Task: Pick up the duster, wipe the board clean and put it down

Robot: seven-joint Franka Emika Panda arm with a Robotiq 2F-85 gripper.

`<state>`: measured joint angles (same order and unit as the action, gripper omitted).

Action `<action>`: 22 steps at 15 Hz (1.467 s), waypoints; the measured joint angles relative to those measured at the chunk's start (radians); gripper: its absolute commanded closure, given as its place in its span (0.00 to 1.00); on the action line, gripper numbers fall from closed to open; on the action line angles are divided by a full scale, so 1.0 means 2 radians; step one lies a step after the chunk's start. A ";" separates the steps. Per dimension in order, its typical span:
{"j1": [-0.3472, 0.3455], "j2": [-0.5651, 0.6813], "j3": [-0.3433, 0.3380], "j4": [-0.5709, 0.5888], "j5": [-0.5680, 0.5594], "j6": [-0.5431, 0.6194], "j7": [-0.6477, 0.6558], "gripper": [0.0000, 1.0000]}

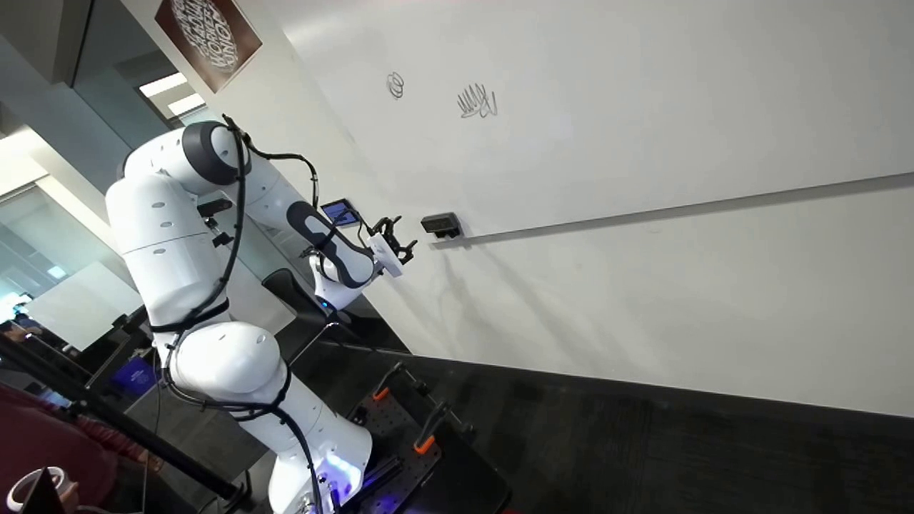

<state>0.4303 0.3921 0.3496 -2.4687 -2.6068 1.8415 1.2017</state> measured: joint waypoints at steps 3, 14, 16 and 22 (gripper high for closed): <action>0.023 0.007 -0.025 0.013 0.000 0.000 0.000 0.00; 0.076 0.062 -0.106 0.067 0.000 0.000 0.002 0.00; 0.083 0.067 -0.115 0.072 0.000 0.000 0.006 0.00; 0.123 0.081 -0.155 0.090 0.000 0.001 0.029 0.00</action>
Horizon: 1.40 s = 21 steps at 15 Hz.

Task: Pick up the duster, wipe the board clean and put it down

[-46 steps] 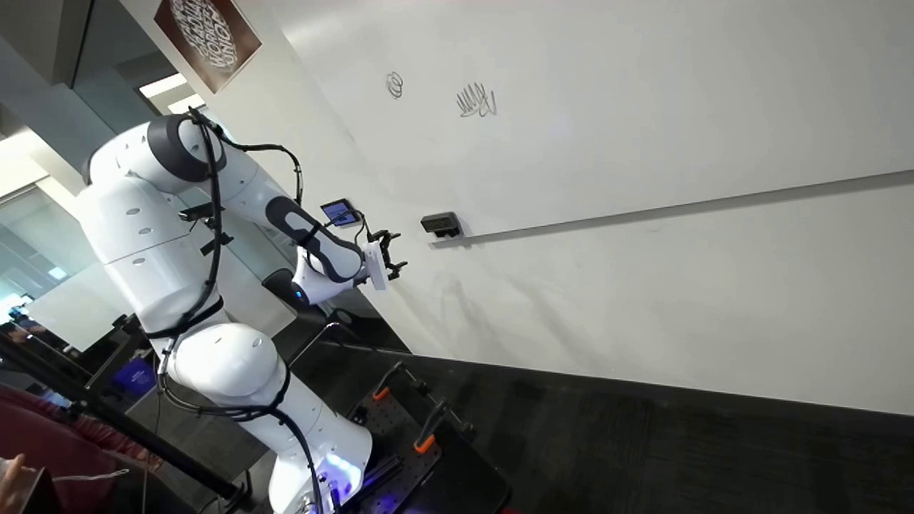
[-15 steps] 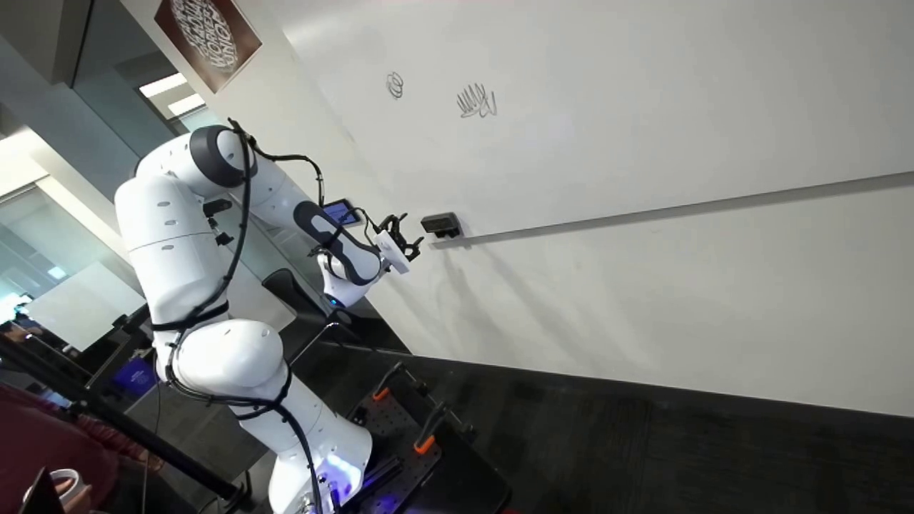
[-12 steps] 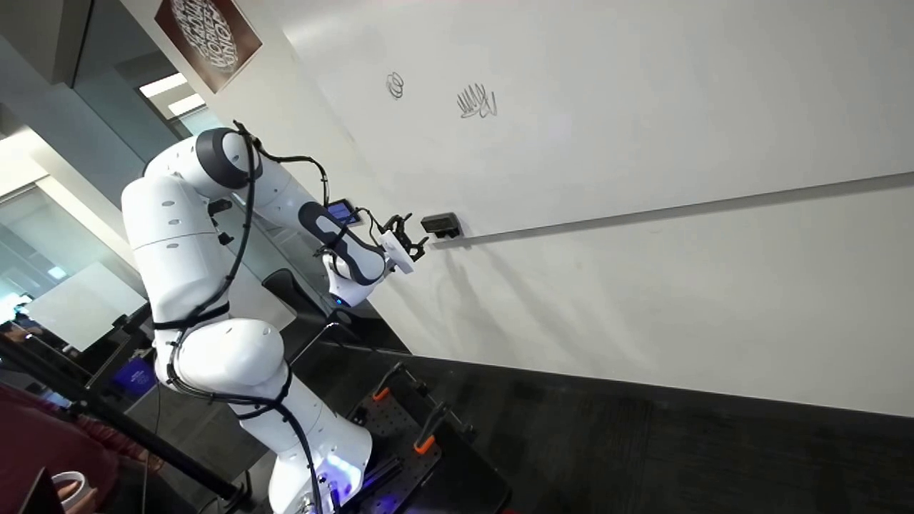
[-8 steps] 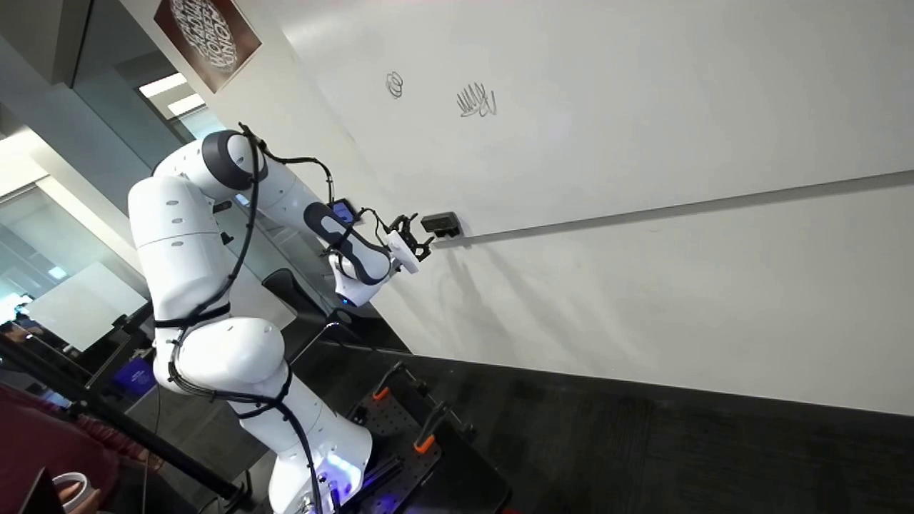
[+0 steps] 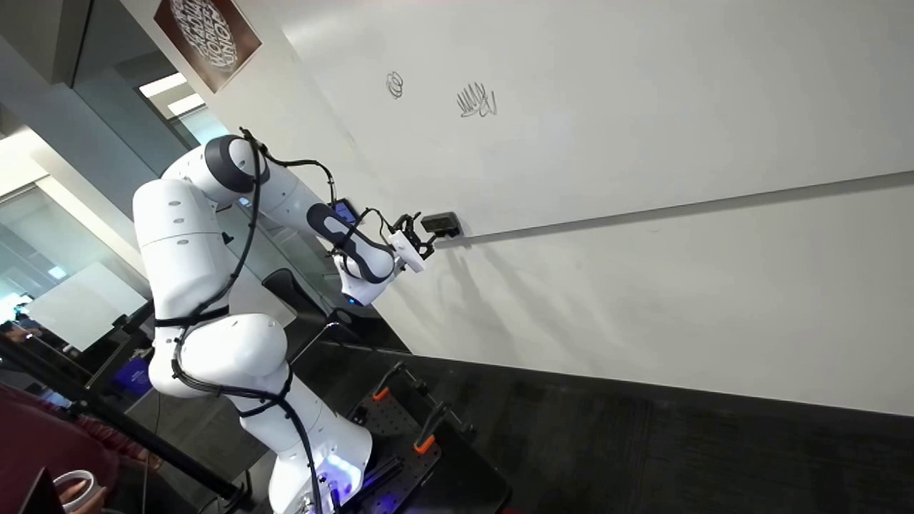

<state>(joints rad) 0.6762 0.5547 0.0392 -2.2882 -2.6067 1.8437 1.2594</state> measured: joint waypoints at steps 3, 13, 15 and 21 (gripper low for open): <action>0.014 0.007 -0.016 0.008 0.000 0.001 0.004 0.00; 0.040 0.032 -0.050 0.036 0.000 0.008 0.017 0.00; 0.043 0.037 -0.054 0.040 0.000 0.008 0.022 0.00; 0.047 0.045 -0.059 0.050 0.000 0.009 0.023 0.00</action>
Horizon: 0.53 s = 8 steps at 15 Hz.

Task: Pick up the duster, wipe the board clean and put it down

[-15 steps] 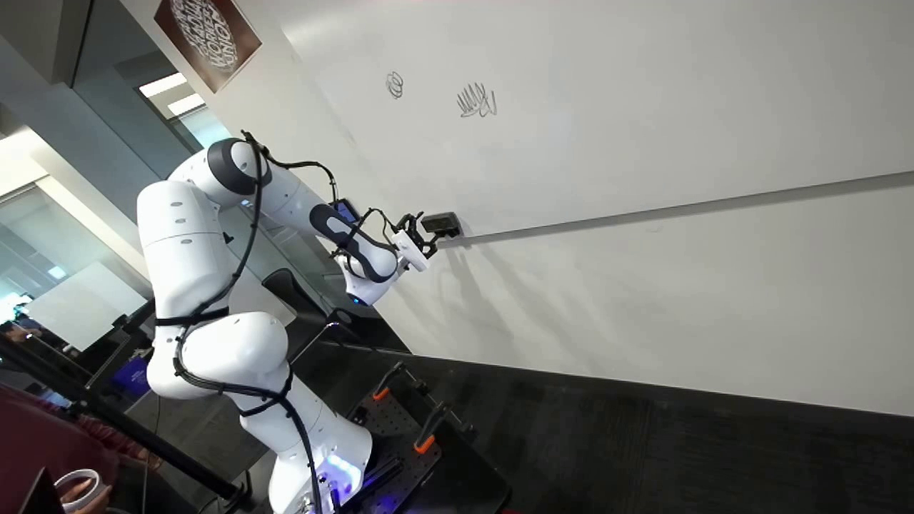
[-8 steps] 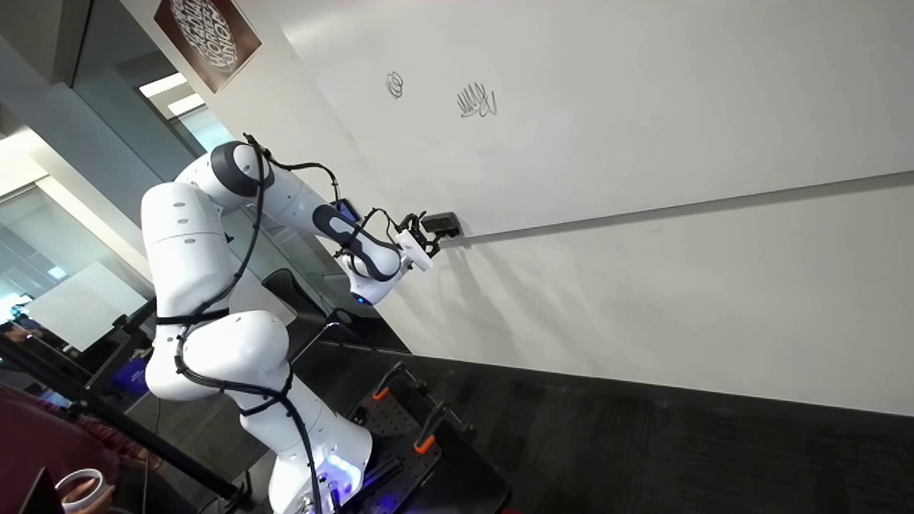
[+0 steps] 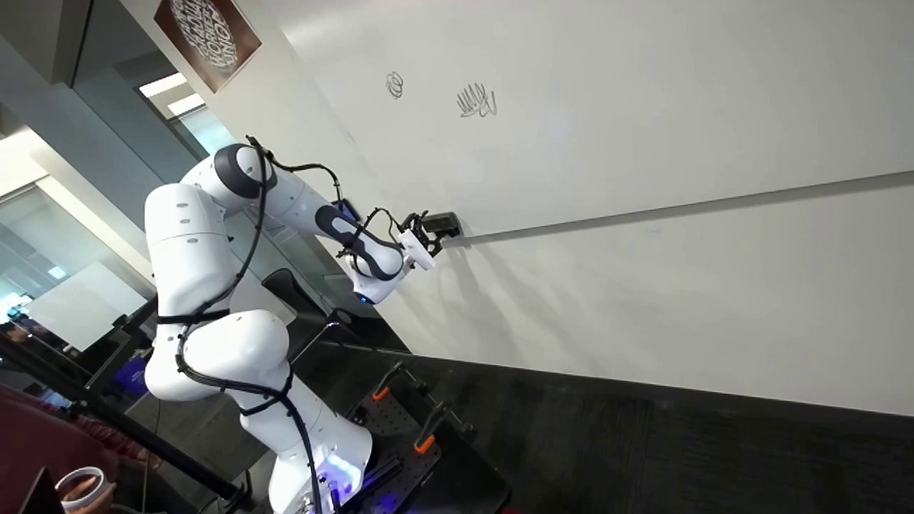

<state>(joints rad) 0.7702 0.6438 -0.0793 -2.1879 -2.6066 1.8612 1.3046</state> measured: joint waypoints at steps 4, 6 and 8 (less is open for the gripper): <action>0.001 0.003 -0.001 0.004 0.000 0.001 0.000 0.42; 0.001 0.005 -0.001 0.004 0.001 0.005 0.000 0.58; 0.002 0.007 -0.002 0.004 0.001 0.007 0.001 0.67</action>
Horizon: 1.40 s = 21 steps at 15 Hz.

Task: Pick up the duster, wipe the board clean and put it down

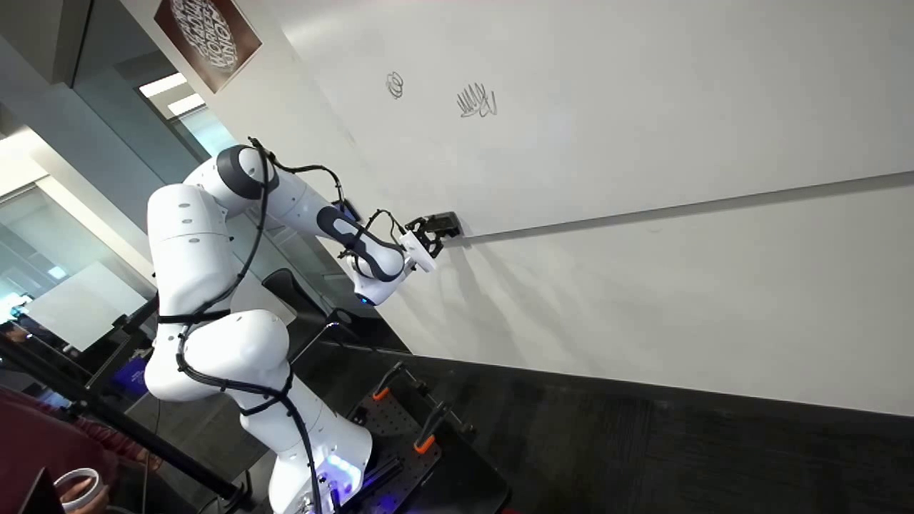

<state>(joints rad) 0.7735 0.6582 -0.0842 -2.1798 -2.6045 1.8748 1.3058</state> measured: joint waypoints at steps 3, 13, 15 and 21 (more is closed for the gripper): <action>0.000 -0.001 -0.001 0.000 0.001 0.000 0.000 0.69; -0.109 -0.076 0.130 -0.062 0.011 -0.024 -0.062 0.69; -0.138 -0.115 0.164 -0.092 0.026 -0.017 -0.096 0.69; -0.178 -0.224 0.225 -0.145 0.082 0.060 -0.231 0.69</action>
<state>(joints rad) 0.4185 0.2093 0.3652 -2.4691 -2.4401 1.9948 0.8440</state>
